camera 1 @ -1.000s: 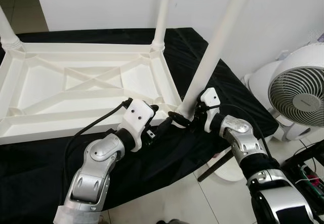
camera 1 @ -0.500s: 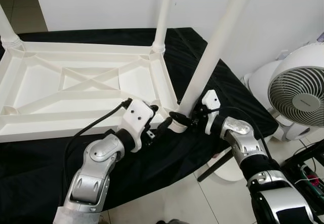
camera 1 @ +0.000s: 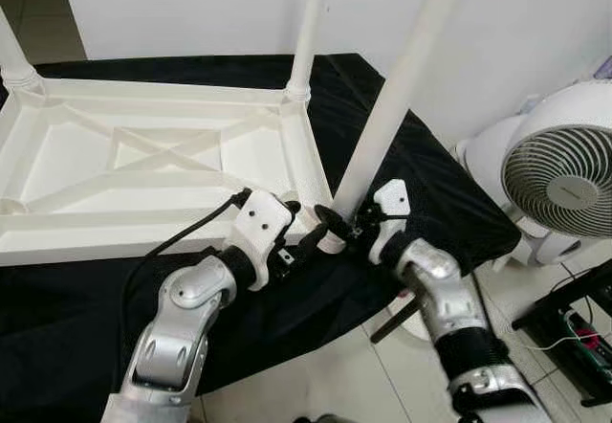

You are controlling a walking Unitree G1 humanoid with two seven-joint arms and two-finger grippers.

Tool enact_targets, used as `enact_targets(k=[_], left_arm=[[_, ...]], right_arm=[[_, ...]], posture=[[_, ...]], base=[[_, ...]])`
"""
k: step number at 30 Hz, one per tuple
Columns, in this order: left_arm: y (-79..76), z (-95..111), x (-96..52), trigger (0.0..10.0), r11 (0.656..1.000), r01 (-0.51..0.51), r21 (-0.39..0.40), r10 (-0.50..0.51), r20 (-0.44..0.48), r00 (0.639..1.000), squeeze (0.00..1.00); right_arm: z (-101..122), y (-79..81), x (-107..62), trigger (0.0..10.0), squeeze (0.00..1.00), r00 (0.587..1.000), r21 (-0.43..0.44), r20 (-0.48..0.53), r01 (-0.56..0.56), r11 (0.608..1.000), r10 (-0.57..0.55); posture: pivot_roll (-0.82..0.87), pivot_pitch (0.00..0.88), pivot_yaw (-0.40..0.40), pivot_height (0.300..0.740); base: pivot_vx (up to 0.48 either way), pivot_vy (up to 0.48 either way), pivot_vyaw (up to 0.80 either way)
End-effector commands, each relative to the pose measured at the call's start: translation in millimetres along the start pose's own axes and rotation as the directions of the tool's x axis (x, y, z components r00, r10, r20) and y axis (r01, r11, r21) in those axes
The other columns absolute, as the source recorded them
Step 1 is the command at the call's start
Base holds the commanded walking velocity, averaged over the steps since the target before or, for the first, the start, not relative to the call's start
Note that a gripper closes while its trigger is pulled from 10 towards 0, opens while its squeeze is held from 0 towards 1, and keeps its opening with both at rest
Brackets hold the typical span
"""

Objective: Building children table

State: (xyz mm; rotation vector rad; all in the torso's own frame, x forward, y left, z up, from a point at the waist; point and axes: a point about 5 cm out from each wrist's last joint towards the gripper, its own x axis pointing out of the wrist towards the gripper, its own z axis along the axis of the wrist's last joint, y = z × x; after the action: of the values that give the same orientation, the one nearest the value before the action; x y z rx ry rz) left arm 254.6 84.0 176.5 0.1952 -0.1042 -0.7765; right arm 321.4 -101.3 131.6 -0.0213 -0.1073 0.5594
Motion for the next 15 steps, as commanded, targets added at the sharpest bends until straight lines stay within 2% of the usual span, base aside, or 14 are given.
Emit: enact_targets(k=[1, 2, 4, 8, 14, 15], left_arm=[[-1.2, -2.4, 1.4, 10.0, 0.998, -0.059, -0.013, 0.059, -0.013, 0.998, 0.00], [-1.2, -2.4, 1.4, 10.0, 0.998, -0.059, -0.013, 0.059, -0.013, 0.998, 0.00], [-2.0, -2.3, 2.6, 10.0, 0.998, -0.054, -0.014, 0.053, -0.011, 0.999, 0.00], [-3.6, -2.2, 3.3, 10.0, 0.999, -0.049, -0.016, 0.049, -0.008, 0.999, 0.00], [-4.6, -2.4, 3.1, 10.0, 0.999, -0.046, -0.018, 0.046, -0.008, 0.999, 0.00], [-4.4, -2.4, 3.1, 10.0, 0.999, -0.047, -0.019, 0.047, -0.008, 0.999, 0.00]], right_arm=[[-16.5, -0.7, -6.0, 10.0, 0.00, 0.968, -0.005, -0.099, 0.229, 0.973, -0.229], [-16.5, -0.7, -6.0, 10.0, 0.00, 0.968, -0.005, -0.099, 0.229, 0.973, -0.229], [-17.8, 4.0, -5.0, 10.0, 0.00, 0.933, 0.010, -0.114, 0.346, 0.938, -0.343], [-16.5, 16.6, -0.6, 10.0, 0.00, 0.938, 0.041, -0.129, 0.330, 0.943, -0.323], [-17.4, 14.8, -5.5, 10.0, 0.00, 0.931, 0.048, -0.148, 0.343, 0.938, -0.333], [-16.1, 15.9, -5.9, 10.0, 1.00, 0.934, 0.060, -0.144, 0.338, 0.939, -0.327]], posture=[[0.09, 0.064, -0.135, 0.740], [0.09, 0.064, -0.135, 0.740], [0.09, 0.061, -0.134, 0.740], [0.09, 0.056, -0.136, 0.740], [0.09, 0.049, -0.139, 0.740], [0.09, 0.049, -0.141, 0.740]], base=[[0.000, 0.000, 0.00], [0.000, 0.000, 0.00], [0.000, 0.000, 0.00], [0.000, 0.000, 0.00], [0.000, 0.000, 0.00], [0.000, 0.000, 0.00]])
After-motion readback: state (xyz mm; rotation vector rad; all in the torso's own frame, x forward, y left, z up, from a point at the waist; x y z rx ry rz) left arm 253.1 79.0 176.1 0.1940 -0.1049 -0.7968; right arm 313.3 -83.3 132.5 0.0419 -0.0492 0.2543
